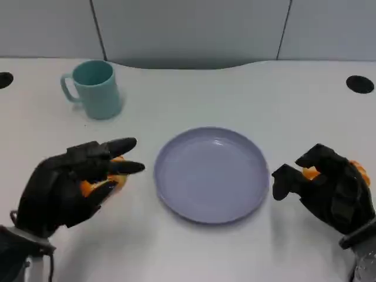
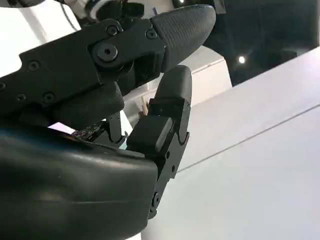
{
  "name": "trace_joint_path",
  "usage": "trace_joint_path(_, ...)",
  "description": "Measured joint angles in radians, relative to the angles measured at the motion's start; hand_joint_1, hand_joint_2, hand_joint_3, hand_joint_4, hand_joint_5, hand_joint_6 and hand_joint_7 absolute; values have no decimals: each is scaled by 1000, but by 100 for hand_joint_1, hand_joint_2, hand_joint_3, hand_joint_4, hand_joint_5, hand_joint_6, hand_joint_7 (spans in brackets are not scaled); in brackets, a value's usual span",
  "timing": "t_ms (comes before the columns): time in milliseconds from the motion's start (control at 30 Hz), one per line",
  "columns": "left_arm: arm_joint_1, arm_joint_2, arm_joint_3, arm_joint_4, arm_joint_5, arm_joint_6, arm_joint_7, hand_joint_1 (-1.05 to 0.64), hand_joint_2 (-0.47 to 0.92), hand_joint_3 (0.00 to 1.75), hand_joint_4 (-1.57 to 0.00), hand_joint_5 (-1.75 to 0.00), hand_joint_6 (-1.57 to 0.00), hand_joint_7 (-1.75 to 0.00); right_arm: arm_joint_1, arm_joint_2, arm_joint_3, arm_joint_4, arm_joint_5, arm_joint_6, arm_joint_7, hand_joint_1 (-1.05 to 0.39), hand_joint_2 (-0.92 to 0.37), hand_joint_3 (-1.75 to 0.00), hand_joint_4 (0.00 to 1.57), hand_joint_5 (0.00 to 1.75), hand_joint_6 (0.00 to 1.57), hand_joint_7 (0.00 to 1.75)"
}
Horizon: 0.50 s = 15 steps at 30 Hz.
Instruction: Grasp the bread from the table and place it into the plate.
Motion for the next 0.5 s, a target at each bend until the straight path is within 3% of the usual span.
trace_joint_path(100, -10, 19, -19, 9, 40, -32, 38, -76, 92, 19, -63, -27, -69, -1, -9, 0, -2, 9, 0, 0, -1, -60, -89, 0, 78, 135, 95, 59)
trace_joint_path(167, -50, 87, -41, 42, 187, -65, 104, -86, 92, 20, -50, -20, -59, 0, -19, 1, -2, 24, -1, 0, -3, -62, -89, 0, 79, 133, 96, 60)
trace_joint_path(300, -173, 263, -92, 127, 496, -107, 323, -95, 92, 21, -36, -12, -48, 0, -24, -1, 5, 30, -17, -5, -36, -63, -89, 0, 80, 130, 96, 62)
trace_joint_path(500, -310, 355, -273, 364, 836, -65, 687, -103, 92, 25, -21, -3, -30, 0, -27, -1, 10, 29, -18, -5, -36, -60, -91, 0, 76, 136, 92, 66)
